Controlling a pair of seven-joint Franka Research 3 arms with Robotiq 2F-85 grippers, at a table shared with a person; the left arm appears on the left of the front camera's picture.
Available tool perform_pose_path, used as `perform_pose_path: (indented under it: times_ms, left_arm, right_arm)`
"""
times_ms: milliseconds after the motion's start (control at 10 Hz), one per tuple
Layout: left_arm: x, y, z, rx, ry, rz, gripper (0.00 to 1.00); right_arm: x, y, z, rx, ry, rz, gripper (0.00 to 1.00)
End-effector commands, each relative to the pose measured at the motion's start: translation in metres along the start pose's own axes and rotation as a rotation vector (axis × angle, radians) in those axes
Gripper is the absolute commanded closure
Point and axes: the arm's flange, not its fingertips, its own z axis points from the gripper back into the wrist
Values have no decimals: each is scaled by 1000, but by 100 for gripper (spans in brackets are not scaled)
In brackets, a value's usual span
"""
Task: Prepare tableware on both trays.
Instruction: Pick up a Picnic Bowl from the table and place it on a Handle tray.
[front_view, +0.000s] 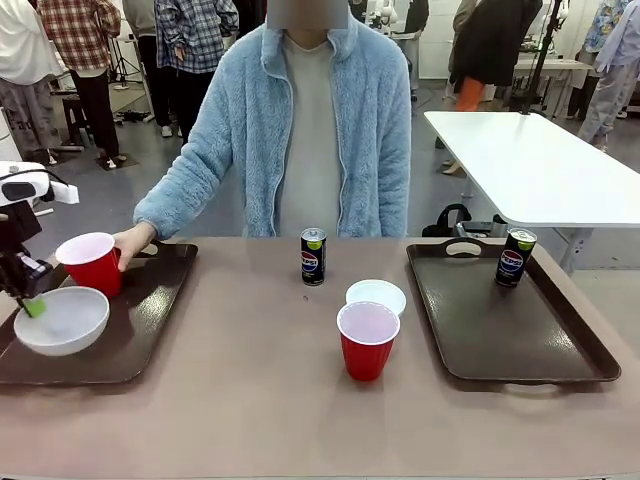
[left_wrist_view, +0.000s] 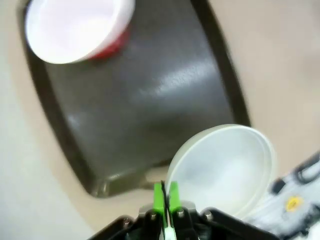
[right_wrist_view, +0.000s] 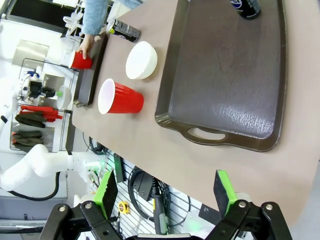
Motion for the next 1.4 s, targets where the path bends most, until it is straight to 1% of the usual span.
perform_pose_path:
  times_ms: [0,100,300,600,700,900,1100,1200,1300]
  left_arm:
    - [-81,-42,-18,69,20,-113,100]
    - [-80,-38,-20,49,10,-104,100]
    - [-73,-36,-29,25,34,-101,100]
    - [-69,-35,-30,24,35,-84,100]
    - [-60,-30,-32,15,19,-72,100]
    - [-26,-14,-53,-49,-74,8,100]
    - [2,2,-80,-97,-111,101,100]
    - [10,9,-89,-104,-124,145,100]
    - [17,16,-96,-88,-117,163,100]
  right_arm:
    - [2,-1,0,32,-21,15,0]
    - [2,-1,0,32,-21,15,0]
    - [2,-1,0,32,-21,15,0]
    - [2,-1,0,32,-21,15,0]
    - [2,-1,0,32,-21,15,0]
    - [2,-1,0,32,-21,15,0]
    - [2,-1,0,32,-21,15,0]
    - [2,-1,0,32,-21,15,0]
    - [2,-1,0,32,-21,15,0]
